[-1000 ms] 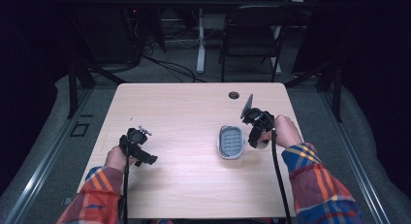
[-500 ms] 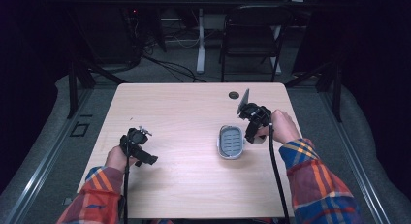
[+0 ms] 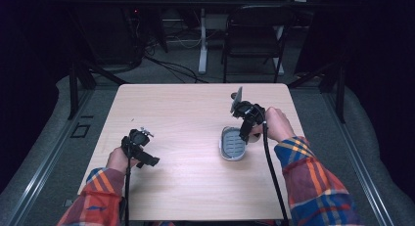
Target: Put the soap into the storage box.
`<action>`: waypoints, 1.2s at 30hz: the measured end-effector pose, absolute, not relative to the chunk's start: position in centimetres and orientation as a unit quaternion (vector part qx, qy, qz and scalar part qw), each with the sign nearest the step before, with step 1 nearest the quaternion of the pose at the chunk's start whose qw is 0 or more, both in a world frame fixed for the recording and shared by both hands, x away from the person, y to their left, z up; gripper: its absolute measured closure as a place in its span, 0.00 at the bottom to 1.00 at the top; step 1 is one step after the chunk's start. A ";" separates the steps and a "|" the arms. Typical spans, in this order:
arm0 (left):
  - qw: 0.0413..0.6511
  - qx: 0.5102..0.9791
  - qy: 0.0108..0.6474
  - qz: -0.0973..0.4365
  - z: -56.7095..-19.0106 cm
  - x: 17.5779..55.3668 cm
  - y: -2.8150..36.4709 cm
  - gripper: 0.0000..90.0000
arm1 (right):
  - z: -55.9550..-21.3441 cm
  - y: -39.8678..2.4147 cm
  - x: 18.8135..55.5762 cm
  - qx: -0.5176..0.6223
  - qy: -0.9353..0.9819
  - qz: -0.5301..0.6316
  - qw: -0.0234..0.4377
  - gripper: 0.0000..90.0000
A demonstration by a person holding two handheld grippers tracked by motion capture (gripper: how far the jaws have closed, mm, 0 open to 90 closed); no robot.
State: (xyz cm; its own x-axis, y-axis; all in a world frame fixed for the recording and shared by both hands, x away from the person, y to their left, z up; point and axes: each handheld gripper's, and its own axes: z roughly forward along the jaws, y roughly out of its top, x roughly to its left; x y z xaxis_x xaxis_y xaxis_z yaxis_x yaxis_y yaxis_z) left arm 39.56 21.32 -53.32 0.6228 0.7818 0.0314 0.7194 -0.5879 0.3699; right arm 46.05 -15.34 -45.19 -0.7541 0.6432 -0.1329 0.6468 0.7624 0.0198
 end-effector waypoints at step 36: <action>0.164 0.888 0.420 0.094 -53.3 39.5 21.2 0.01 | -47.6 -10.5 46.9 0.308 0.950 -0.009 0.043 0.26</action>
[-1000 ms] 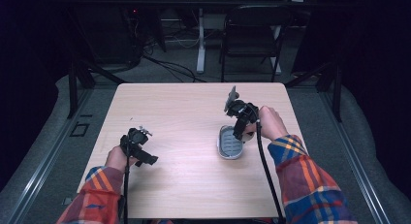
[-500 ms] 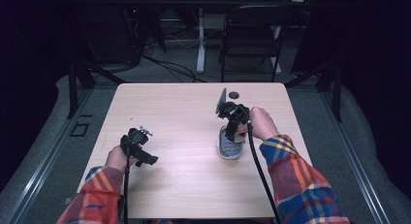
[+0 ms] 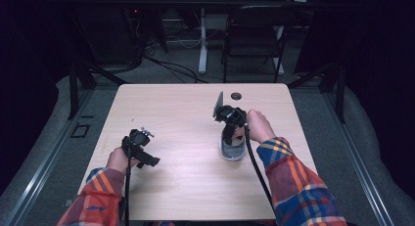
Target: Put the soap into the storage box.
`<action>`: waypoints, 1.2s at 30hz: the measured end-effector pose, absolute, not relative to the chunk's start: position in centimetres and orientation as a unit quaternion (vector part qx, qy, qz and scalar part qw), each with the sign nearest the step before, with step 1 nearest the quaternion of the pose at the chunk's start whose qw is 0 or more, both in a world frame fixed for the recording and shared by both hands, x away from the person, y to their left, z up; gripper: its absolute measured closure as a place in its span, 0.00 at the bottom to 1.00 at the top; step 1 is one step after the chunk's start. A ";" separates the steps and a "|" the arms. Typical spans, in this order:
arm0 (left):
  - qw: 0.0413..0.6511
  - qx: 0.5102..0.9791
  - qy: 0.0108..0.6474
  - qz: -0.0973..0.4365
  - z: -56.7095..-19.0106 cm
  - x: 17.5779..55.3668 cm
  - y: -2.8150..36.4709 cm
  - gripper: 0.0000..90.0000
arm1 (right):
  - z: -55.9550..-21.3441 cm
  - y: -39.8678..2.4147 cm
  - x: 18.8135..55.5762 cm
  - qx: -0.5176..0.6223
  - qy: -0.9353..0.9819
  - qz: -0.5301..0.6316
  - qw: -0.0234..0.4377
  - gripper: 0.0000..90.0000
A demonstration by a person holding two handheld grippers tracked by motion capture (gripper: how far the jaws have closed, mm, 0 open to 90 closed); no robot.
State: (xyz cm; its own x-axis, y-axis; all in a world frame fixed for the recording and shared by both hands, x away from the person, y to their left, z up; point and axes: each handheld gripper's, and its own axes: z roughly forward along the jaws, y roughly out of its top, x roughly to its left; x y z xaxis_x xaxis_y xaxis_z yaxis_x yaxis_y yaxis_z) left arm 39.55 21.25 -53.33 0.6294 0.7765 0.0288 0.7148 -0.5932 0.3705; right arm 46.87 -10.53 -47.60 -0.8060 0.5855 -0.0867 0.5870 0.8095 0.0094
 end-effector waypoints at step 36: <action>0.163 0.891 0.414 0.089 -53.4 39.5 21.1 0.00 | -49.6 -10.9 46.5 0.281 0.959 -0.002 0.045 0.22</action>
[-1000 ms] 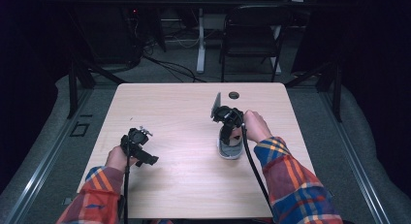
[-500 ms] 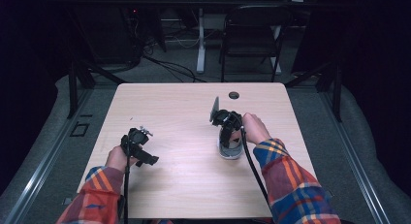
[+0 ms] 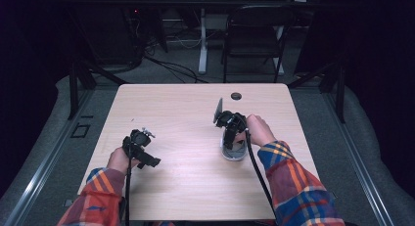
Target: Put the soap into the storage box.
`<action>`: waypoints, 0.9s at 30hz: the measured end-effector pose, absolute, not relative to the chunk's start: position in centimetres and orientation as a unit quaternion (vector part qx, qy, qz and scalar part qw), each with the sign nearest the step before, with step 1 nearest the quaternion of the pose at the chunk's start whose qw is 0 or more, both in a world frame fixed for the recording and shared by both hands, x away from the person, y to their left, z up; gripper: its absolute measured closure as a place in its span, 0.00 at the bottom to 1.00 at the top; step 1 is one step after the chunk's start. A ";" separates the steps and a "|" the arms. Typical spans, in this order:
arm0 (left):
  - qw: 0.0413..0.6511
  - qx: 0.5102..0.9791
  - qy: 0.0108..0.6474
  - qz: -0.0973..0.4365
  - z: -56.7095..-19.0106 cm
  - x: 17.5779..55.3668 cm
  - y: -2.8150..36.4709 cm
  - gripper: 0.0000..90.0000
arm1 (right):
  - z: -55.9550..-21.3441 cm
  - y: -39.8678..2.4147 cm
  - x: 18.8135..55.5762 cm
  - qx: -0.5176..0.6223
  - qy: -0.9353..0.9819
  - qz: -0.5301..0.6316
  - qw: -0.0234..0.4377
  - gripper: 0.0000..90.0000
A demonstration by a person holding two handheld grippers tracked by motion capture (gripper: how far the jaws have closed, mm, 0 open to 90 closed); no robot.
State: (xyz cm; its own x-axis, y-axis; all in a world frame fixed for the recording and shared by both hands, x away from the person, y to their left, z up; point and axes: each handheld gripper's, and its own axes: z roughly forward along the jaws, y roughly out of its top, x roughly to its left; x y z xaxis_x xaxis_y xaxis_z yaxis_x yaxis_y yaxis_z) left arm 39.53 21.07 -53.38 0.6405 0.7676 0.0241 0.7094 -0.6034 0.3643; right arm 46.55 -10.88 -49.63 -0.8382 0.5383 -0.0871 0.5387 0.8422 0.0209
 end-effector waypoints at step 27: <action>0.166 0.890 0.415 0.094 -53.2 39.4 21.0 0.00 | -43.6 -16.4 42.7 0.301 0.945 0.072 0.104 0.08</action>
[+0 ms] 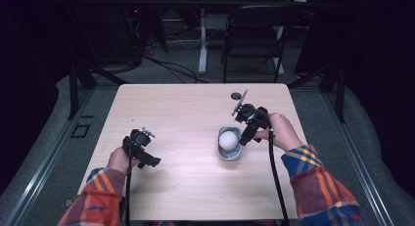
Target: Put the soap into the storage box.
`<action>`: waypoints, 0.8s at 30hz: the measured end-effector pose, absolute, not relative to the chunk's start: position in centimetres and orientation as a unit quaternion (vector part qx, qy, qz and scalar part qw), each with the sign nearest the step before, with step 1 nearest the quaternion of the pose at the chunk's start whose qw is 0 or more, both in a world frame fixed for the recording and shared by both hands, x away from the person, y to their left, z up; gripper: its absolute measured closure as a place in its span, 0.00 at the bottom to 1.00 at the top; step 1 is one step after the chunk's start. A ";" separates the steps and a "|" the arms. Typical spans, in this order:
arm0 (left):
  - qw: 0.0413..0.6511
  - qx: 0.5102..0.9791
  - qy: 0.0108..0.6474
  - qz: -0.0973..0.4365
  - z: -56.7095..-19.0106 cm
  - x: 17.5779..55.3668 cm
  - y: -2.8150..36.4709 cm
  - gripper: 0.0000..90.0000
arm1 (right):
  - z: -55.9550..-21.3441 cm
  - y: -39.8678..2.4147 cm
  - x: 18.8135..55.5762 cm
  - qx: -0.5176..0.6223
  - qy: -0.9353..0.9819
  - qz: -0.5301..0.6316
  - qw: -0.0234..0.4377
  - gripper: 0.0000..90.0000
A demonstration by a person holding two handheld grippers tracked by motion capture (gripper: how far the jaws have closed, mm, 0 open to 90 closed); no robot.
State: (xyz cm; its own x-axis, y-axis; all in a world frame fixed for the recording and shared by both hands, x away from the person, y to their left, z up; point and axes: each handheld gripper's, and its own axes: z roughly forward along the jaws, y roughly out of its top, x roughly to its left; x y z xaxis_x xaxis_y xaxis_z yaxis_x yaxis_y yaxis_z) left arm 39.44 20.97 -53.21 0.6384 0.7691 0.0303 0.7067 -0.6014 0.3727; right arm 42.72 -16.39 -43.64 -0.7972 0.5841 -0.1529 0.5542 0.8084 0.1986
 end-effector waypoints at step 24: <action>0.164 0.891 0.412 0.100 -53.1 39.3 20.8 0.00 | -44.6 -24.1 39.0 0.349 0.923 0.081 0.139 0.00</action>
State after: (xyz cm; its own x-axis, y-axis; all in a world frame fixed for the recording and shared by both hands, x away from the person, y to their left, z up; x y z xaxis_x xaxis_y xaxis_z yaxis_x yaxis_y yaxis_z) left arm 39.32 20.77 -53.15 0.6409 0.7665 0.0424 0.7010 -0.6068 0.3747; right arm 38.95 -24.07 -44.65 -0.7170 0.6677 -0.2002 0.6225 0.7425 0.2474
